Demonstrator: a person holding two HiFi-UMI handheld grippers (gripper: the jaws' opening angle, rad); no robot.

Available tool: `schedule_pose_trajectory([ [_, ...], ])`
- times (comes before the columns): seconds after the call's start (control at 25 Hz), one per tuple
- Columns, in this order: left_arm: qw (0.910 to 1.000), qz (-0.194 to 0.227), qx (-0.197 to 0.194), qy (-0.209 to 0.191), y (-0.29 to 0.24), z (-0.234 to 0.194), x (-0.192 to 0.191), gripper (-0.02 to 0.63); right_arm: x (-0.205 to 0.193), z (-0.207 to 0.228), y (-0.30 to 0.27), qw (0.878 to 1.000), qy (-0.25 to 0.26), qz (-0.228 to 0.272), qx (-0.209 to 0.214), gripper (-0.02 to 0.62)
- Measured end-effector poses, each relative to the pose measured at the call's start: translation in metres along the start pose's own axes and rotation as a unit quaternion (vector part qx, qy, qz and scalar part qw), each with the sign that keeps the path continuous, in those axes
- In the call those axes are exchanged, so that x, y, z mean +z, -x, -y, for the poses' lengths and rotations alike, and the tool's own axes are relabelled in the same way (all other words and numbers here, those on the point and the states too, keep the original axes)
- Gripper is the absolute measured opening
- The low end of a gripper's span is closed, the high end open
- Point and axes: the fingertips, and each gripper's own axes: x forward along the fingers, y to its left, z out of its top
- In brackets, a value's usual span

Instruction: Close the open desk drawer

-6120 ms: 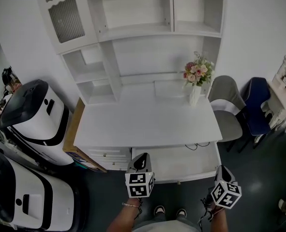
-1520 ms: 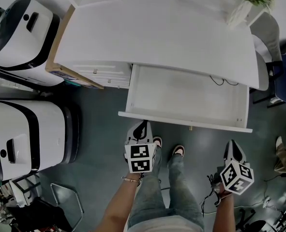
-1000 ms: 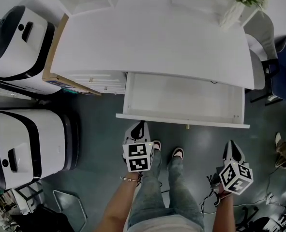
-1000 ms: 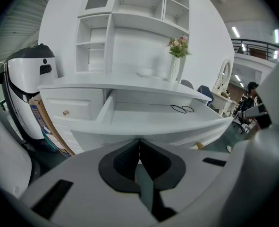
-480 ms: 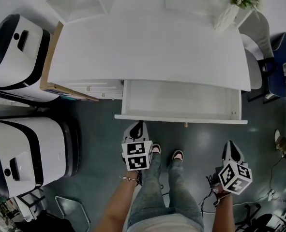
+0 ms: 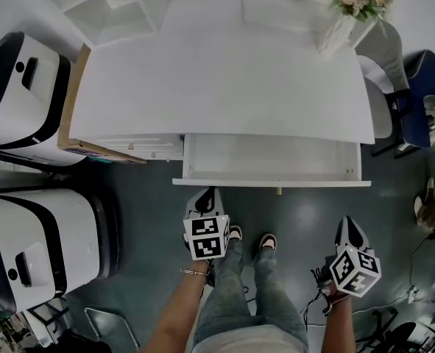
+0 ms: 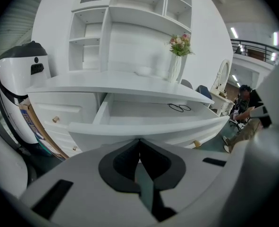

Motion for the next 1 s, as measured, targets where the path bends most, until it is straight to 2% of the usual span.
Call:
schedule_pose_trajectory([
  [1.0, 0.9999, -0.011, -0.013, 0.0, -0.027, -0.006, 0.026, 0.018, 0.017, -0.002, -0.003, 0.999, -0.032, 0.0, -0.022, 0.006],
])
